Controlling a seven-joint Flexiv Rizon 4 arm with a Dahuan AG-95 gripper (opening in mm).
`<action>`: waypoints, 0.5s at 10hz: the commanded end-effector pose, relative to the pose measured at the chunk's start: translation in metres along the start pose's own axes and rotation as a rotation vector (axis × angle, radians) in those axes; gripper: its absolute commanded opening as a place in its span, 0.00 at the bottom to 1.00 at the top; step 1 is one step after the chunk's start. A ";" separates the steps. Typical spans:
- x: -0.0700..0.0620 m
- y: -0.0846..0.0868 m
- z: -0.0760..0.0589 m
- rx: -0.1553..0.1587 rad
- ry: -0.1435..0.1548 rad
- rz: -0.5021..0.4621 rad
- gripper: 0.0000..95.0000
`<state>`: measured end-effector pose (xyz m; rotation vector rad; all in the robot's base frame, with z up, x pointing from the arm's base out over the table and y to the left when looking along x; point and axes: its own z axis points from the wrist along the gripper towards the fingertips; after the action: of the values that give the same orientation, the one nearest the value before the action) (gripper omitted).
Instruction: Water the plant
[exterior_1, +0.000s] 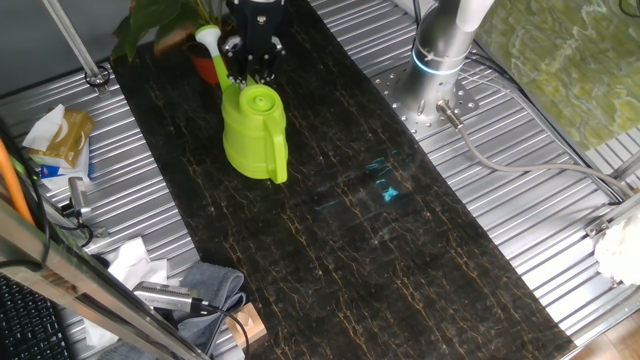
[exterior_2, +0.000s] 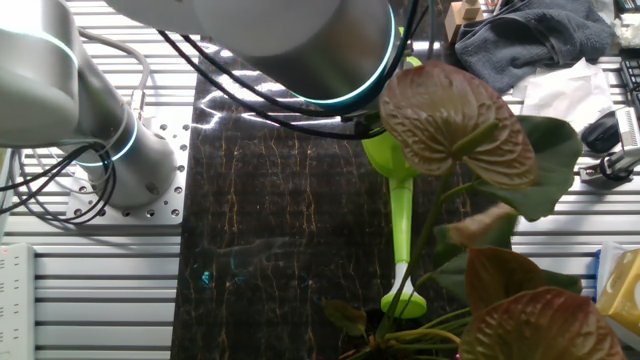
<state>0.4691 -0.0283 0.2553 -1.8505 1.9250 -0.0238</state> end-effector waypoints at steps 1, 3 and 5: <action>0.000 -0.001 0.000 0.003 0.000 -0.001 0.00; -0.001 -0.001 -0.001 0.010 -0.010 0.002 0.00; -0.002 -0.001 -0.002 0.020 -0.023 0.003 0.00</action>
<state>0.4687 -0.0276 0.2582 -1.8262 1.9034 -0.0196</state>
